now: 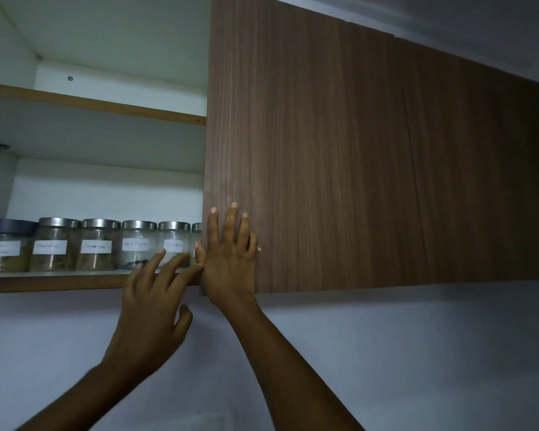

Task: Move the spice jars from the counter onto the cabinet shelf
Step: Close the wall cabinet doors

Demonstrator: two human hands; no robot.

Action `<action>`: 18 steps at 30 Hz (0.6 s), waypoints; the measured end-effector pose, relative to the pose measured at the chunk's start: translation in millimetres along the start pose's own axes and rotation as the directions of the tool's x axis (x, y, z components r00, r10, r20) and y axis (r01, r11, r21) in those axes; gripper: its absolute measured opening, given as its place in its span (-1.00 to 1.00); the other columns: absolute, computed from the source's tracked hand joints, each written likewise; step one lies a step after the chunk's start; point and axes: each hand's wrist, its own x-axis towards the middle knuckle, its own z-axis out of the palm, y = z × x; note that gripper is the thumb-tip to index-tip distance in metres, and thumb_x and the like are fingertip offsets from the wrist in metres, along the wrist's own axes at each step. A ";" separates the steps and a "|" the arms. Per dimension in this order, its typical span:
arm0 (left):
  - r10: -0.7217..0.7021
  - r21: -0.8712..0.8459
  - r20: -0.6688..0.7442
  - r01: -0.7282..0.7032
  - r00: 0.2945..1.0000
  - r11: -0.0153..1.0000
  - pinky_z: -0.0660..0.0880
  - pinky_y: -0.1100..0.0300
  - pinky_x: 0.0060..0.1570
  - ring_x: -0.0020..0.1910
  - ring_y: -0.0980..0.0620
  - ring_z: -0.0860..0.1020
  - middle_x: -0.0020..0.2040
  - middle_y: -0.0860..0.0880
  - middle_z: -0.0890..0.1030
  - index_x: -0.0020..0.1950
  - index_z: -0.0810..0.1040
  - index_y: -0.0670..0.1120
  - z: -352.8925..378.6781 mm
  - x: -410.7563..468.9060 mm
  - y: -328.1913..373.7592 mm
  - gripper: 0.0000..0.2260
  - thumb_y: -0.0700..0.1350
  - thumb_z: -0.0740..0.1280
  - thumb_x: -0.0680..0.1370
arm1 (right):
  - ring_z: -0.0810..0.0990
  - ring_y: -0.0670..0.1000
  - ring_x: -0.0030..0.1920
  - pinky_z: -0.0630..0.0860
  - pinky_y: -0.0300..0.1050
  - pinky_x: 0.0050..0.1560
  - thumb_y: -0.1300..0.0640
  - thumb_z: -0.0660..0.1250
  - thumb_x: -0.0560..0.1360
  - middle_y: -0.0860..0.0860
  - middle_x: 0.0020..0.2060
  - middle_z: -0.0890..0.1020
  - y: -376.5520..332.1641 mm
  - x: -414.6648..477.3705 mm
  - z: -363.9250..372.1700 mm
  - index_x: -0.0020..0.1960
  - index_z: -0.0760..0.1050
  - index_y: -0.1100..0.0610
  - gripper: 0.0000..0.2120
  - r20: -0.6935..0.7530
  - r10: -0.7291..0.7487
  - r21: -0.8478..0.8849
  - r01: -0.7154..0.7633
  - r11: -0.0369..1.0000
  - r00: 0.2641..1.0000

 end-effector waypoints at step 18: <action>-0.032 0.177 0.115 0.011 0.993 0.984 -0.26 -0.12 0.38 0.42 0.08 0.22 0.28 0.18 0.46 0.10 0.56 0.17 -187.2 -14.2 11.2 -0.42 0.23 -0.14 0.34 | 0.29 0.24 0.40 0.23 0.23 0.34 -0.11 0.26 0.41 0.17 0.41 0.32 -55.4 -80.7 -50.3 0.44 0.26 0.11 -0.35 0.235 0.045 0.379 -0.134 0.916 0.971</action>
